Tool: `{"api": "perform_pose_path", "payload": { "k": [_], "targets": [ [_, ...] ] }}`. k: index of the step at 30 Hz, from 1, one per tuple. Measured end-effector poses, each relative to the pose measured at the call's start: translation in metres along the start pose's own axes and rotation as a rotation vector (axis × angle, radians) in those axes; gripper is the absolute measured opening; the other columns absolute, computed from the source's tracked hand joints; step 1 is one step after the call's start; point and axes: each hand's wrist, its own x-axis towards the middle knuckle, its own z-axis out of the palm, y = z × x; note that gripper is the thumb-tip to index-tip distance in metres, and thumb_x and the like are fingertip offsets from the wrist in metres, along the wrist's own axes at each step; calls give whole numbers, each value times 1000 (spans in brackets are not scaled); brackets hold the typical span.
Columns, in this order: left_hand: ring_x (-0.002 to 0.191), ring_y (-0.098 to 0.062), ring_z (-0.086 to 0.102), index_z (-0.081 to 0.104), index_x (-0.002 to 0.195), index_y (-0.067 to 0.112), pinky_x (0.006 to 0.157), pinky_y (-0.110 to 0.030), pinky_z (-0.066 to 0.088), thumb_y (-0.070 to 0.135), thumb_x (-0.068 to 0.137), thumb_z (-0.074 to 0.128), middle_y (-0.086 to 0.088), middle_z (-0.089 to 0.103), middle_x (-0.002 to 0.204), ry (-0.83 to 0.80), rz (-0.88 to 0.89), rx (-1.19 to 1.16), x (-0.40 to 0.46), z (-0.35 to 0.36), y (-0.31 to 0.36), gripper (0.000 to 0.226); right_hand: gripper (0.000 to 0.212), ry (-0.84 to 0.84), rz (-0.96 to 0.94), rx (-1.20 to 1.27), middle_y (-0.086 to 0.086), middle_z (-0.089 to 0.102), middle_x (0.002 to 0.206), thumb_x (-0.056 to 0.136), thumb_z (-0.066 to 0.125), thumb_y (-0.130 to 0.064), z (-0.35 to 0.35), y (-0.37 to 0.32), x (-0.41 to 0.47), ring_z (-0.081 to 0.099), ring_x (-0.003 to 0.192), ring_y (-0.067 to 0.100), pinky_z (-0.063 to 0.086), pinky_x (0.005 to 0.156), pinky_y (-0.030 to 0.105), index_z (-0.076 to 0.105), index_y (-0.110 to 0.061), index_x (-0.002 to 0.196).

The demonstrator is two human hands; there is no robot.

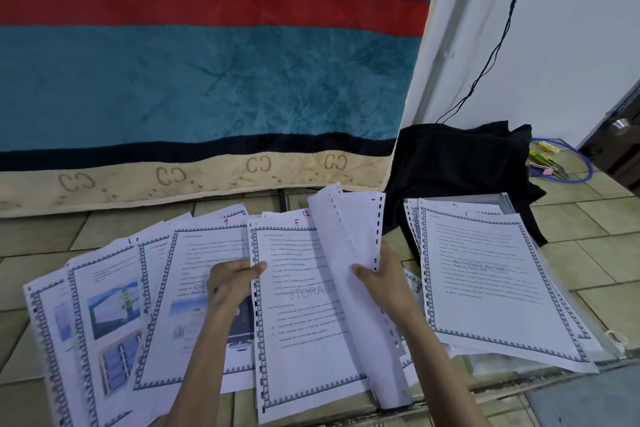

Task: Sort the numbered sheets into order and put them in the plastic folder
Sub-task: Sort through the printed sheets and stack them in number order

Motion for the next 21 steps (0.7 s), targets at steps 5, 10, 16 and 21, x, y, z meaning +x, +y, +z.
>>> {"api": "perform_pose_path", "payload": {
  "k": [5,10,16,21],
  "targets": [
    [92,-27,67,73,97,12,92,-41,52,18,74,78,-8,73,97,35,22,31,-2,-1,-2,25,47,76,-12,-18,1,63,113,83,58,2,-35,-5,4,62,99,19,49,73,26,50,-15,127],
    [94,-26,67,71,100,11,92,-41,53,21,77,75,-8,72,99,17,39,-15,-3,4,1,25,50,-1,10,-7,0,61,120,86,53,3,-42,-5,3,59,108,21,50,87,34,46,-17,132],
    [88,-21,62,65,113,9,86,-27,48,16,90,60,-13,67,113,3,200,139,-37,5,33,25,64,-292,17,-188,-3,28,153,95,47,-37,3,-12,-11,34,137,15,25,110,27,19,-17,149],
    [100,-30,62,64,117,10,84,-29,42,22,93,54,-17,67,113,236,478,372,-89,-24,93,29,64,-606,54,-410,10,50,139,95,24,-55,36,-17,-19,43,129,24,29,108,31,53,-8,129]
  ]
}}
